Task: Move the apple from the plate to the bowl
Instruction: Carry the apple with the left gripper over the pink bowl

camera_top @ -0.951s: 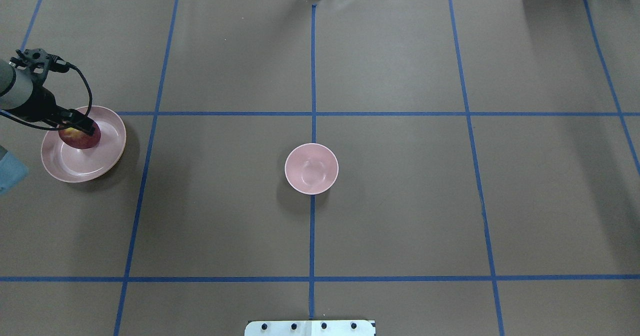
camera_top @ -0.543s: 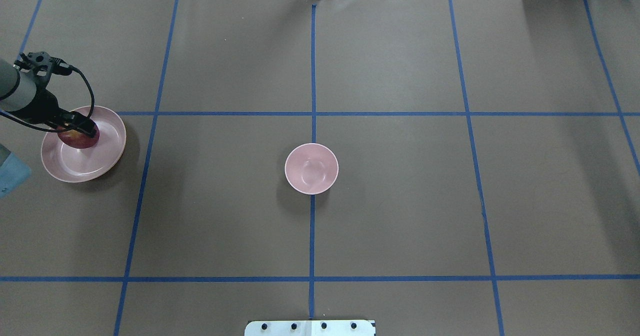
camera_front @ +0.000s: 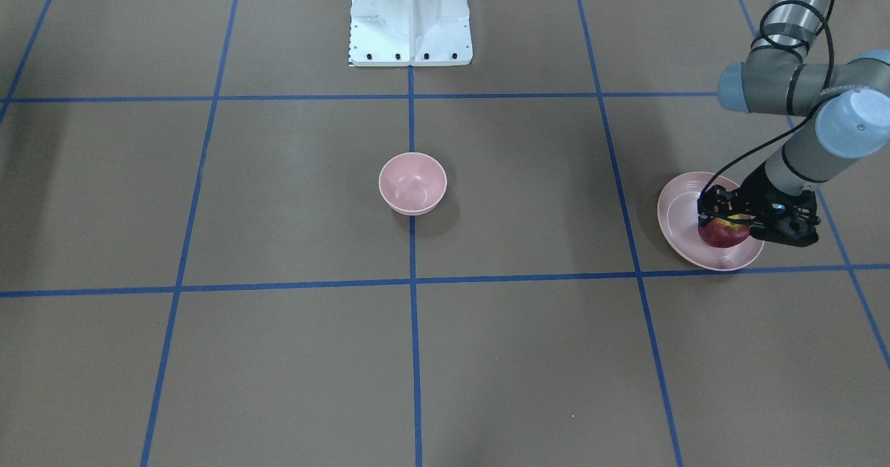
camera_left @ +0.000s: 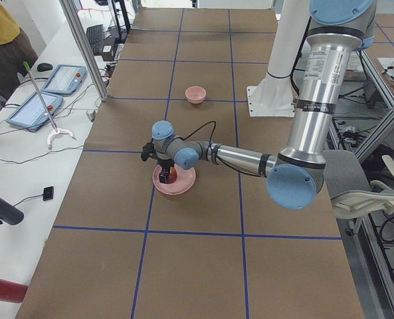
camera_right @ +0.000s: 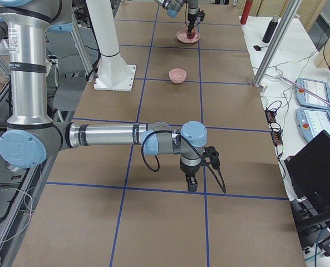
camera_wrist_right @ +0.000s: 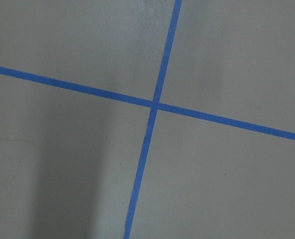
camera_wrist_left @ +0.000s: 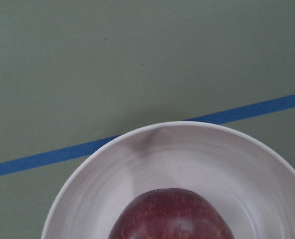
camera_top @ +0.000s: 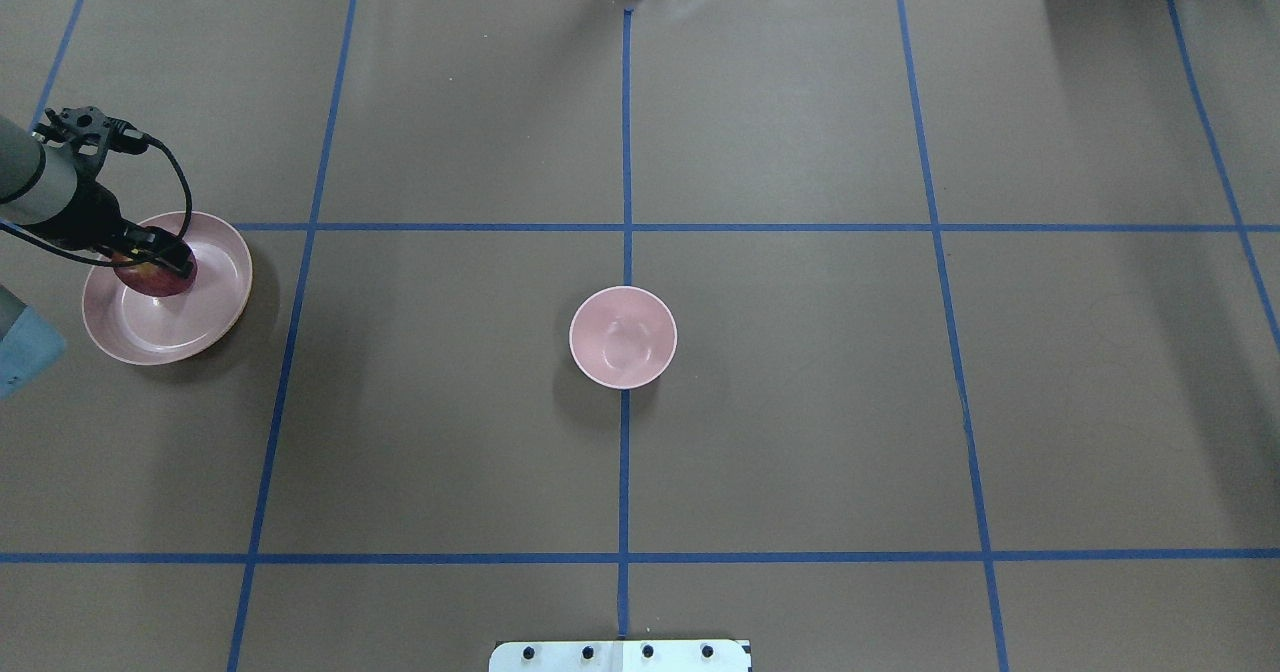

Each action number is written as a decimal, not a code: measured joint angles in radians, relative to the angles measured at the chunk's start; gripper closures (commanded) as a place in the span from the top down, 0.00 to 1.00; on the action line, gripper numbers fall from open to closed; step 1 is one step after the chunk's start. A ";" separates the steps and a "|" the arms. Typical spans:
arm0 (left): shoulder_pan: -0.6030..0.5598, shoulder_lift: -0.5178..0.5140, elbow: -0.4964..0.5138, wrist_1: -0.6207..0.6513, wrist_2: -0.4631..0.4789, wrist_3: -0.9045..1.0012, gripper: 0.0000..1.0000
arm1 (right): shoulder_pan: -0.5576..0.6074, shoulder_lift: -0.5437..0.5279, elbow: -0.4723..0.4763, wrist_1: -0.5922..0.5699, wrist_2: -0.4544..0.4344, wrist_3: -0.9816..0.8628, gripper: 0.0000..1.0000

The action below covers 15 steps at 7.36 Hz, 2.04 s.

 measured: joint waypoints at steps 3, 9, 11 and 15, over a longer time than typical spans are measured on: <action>-0.001 -0.001 -0.042 0.011 -0.012 -0.003 0.34 | 0.000 -0.001 -0.001 0.000 0.000 0.000 1.00; 0.157 -0.306 -0.275 0.488 0.018 -0.350 0.35 | -0.001 -0.003 -0.009 0.004 0.001 0.002 1.00; 0.283 -0.478 -0.268 0.576 0.064 -0.548 0.35 | -0.001 -0.003 -0.016 0.006 0.002 0.003 1.00; 0.423 -0.726 -0.067 0.563 0.184 -0.722 0.36 | -0.003 -0.003 -0.024 0.008 0.004 0.003 1.00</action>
